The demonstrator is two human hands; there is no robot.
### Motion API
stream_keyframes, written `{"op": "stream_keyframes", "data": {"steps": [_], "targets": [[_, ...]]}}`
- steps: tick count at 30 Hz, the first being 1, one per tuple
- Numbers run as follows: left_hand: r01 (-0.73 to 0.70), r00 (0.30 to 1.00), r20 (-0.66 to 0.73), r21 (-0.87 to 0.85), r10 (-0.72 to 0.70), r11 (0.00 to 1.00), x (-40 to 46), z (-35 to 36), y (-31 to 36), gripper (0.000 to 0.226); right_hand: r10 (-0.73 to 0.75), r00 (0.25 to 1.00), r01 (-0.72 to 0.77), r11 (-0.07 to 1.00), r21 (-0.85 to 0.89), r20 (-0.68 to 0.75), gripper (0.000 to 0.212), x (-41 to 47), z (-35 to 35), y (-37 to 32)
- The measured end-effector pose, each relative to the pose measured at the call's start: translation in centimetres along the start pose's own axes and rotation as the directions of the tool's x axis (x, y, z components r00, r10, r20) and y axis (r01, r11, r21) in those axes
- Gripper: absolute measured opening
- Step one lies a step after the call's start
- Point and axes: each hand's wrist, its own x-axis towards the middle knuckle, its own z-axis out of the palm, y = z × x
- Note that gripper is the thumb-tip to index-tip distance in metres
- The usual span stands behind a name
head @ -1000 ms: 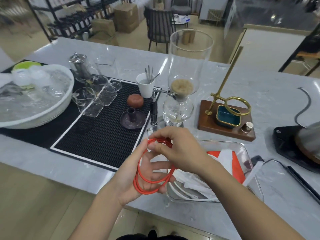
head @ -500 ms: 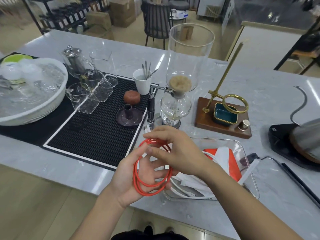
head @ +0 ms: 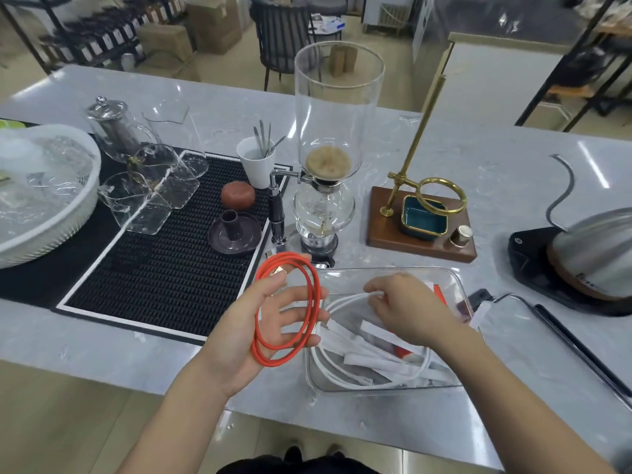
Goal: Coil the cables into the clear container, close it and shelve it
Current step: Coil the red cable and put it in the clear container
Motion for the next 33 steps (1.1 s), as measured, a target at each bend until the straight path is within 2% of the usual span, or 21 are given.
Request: {"op": "stream_keyframes", "data": {"steps": [6, 13, 19, 24, 26, 29, 33], "targets": [[0.008, 1.0, -0.005, -0.034, -0.008, 0.999, 0.1, 0.6, 0.0, 0.072, -0.017, 1.0, 0.021, 0.972, -0.234, 0.017, 0.025, 0.9, 0.7, -0.9], [0.01, 0.999, -0.035, -0.088, -0.013, 0.996, 0.0, 0.7, -0.1, 0.045, -0.036, 0.998, 0.052, 0.909, -0.413, 0.044, 0.021, 1.6, 1.9, -0.8], [0.006, 0.995, -0.096, -0.125, -0.018, 0.992, -0.1, 0.8, -0.2, 0.04, -0.05, 0.999, 0.049, 0.943, -0.33, 0.007, 0.014, 1.8, 2.2, -0.3], [-0.013, 0.992, -0.129, -0.167, -0.009, 0.986, -0.3, 0.5, 0.0, 0.039, -0.074, 0.996, 0.075, 0.997, 0.016, -0.052, 0.009, 1.5, 1.8, -0.1], [-0.023, 0.992, -0.127, -0.186, -0.001, 0.982, -0.4, 0.3, 0.0, 0.038, -0.143, 0.989, 0.143, 0.99, 0.003, -0.048, 0.01, 1.6, 1.9, -0.6], [-0.032, 0.993, -0.122, -0.197, 0.008, 0.98, -0.5, 0.0, 0.1, 0.038, -0.223, 0.975, 0.223, 0.971, -0.088, 0.015, 0.028, 2.4, 2.3, -1.8], [-0.033, 0.993, -0.12, -0.207, 0.009, 0.978, -0.9, -0.3, 0.1, 0.041, -0.249, 0.958, 0.272, 0.945, -0.182, 0.14, 0.043, 3.9, 2.6, -3.2]]}}
